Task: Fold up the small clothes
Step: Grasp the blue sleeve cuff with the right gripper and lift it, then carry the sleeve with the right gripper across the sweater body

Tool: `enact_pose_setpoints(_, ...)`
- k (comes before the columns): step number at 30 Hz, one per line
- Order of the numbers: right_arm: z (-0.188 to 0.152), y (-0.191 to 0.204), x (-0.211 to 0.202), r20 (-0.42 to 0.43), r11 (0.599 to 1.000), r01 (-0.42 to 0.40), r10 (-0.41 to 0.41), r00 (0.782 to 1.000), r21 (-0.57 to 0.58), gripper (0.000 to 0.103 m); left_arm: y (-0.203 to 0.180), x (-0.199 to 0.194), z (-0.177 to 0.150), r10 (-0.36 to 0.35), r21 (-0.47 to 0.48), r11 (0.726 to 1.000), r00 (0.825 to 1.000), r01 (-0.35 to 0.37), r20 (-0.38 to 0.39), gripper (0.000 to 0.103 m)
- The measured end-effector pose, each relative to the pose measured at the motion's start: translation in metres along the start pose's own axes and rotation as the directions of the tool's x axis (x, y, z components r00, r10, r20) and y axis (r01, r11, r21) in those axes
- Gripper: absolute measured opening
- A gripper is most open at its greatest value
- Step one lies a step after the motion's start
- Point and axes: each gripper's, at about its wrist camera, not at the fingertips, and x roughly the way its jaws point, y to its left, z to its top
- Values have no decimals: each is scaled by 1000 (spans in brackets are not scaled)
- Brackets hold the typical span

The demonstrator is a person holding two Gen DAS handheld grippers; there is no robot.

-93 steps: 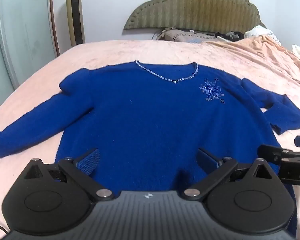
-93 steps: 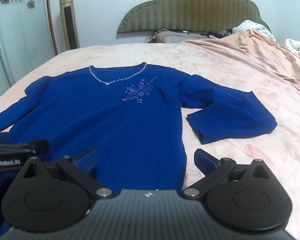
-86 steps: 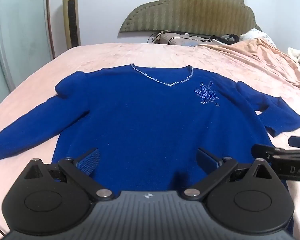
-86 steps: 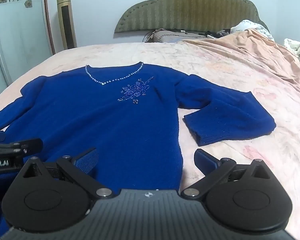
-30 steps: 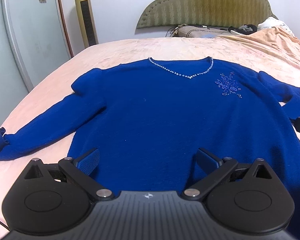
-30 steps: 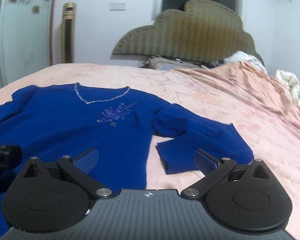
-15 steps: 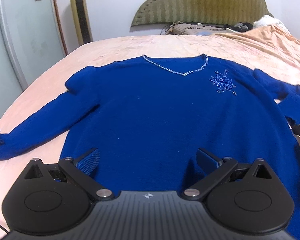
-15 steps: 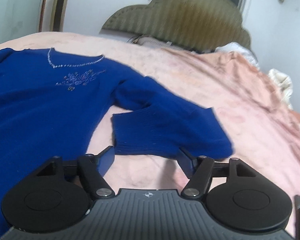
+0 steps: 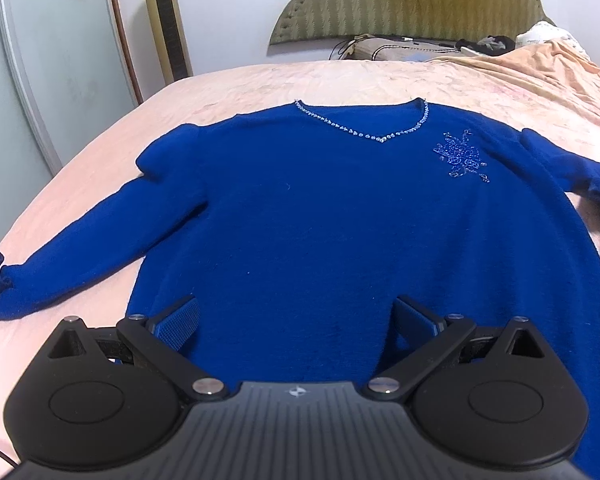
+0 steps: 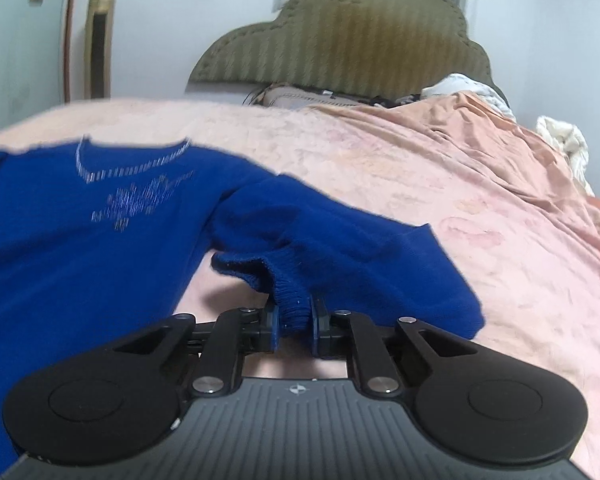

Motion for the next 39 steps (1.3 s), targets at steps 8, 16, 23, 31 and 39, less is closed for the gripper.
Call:
enact_pose_setpoints(8,35,-63,-14,92,987,137,-144,985,79,15,2,-2,1,5,1,1000,1000,-5,4,103)
enact_pose_setpoints(16,46,-132,-6,100,928,366,-372,923,71,15,1,-3,4,-1,4,1000,1000,1,8,103)
enact_pose_setpoints(23,43,-167,-6,111,835,550,-546,830,-4,15,1,-5,6,-1,10,1000,1000,1,14,103)
enact_pose_setpoints(31,42,-215,1,63,755,656,-655,753,9,13,0,-5,9,3,15,1000,1000,-3,12,103)
enact_pose_setpoints(39,56,-221,-12,58,778,621,-627,777,97,4,2,-2,11,2,1,1000,1000,-2,12,103)
